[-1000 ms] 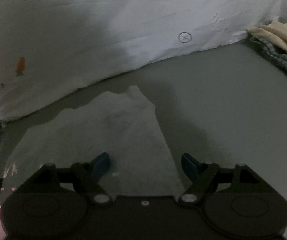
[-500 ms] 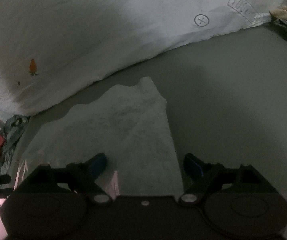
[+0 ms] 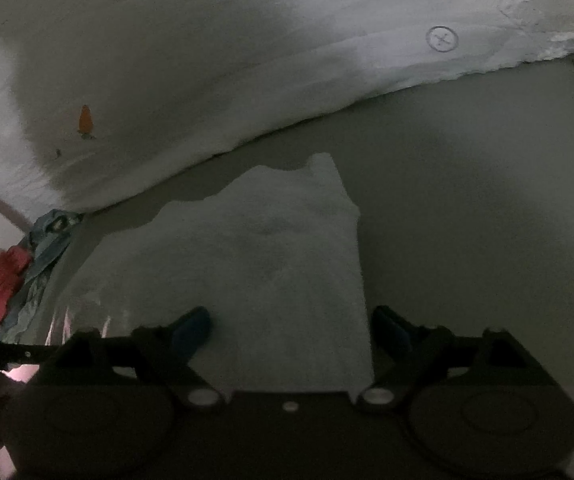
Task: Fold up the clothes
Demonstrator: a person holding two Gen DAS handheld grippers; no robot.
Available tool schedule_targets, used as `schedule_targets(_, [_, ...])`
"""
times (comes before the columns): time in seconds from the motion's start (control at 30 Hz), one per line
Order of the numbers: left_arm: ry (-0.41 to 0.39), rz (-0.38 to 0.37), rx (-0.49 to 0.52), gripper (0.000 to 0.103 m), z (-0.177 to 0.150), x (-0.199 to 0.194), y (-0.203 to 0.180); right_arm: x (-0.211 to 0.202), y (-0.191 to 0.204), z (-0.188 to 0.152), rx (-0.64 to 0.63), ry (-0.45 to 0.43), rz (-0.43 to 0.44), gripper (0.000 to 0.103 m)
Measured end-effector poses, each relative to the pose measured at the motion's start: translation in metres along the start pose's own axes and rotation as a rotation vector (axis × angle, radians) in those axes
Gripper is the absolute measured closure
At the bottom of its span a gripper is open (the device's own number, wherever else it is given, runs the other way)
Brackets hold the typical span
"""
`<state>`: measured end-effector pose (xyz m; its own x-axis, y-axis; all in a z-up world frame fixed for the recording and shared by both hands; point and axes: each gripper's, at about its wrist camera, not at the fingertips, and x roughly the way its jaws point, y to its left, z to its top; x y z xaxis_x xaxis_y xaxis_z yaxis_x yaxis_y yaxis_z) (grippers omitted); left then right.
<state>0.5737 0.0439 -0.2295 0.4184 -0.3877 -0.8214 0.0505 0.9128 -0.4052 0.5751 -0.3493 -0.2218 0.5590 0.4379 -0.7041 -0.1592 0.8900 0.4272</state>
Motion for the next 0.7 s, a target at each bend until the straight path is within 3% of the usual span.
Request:
schedule_targets(0.1, [0.011, -0.036, 0.043, 0.0, 0.004, 0.008, -0.008, 0.01, 0.004, 0.007, -0.013, 0.013, 0.038, 0.017])
schedule_targets(0.23, [-0.004, -0.002, 0.106, 0.0, 0.005, 0.014, -0.019, 0.022, 0.009, 0.014, -0.038, 0.018, 0.073, 0.01])
schedule_targets(0.33, [-0.024, -0.04, 0.067, 0.0, 0.004, 0.01, -0.01, 0.026, 0.009, 0.016, -0.02, 0.016, 0.1, 0.01])
schedule_targets(0.53, [-0.043, -0.113, -0.113, 0.001, 0.014, 0.011, 0.008, 0.034, 0.01, 0.019, 0.055, 0.004, 0.164, 0.01])
schedule_targets(0.7, [-0.036, -0.163, -0.148, 0.001, 0.018, 0.012, 0.009, 0.038, 0.021, 0.017, 0.022, 0.023, 0.186, 0.01])
